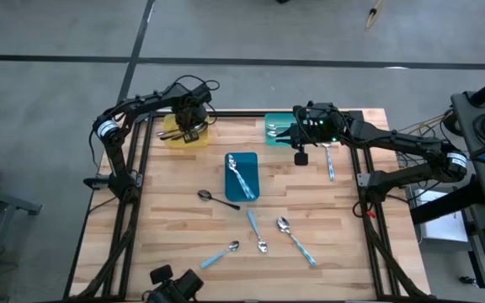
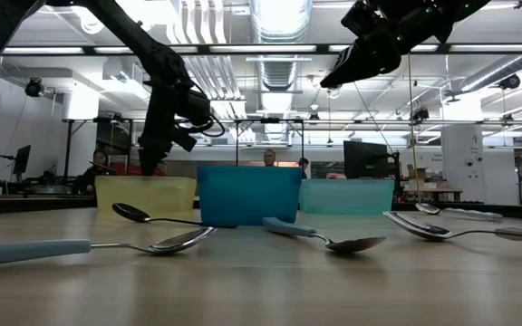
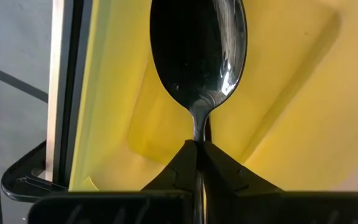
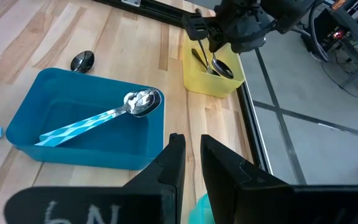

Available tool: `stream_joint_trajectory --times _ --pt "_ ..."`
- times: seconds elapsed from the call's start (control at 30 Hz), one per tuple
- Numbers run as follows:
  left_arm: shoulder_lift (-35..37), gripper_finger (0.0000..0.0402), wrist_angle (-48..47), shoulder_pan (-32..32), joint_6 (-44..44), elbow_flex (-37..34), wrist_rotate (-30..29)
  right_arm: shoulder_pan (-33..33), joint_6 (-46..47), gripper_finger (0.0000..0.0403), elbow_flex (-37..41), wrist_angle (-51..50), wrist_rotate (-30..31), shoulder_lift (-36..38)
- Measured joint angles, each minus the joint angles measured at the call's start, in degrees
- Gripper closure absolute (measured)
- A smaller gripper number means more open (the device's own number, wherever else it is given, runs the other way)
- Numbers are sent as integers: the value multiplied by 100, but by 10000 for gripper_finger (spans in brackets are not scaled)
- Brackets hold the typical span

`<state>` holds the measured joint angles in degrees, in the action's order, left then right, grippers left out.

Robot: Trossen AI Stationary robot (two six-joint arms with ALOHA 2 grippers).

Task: Sort silverware by color (type)
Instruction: Put the black spoon into the yellow bin

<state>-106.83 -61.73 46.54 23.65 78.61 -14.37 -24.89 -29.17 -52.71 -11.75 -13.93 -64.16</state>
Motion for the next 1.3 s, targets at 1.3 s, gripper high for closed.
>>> stream_joint_trajectory --times 1.3 --pt "-2 401 266 0 115 -53 89 -2 2 360 0 -4 0 0"
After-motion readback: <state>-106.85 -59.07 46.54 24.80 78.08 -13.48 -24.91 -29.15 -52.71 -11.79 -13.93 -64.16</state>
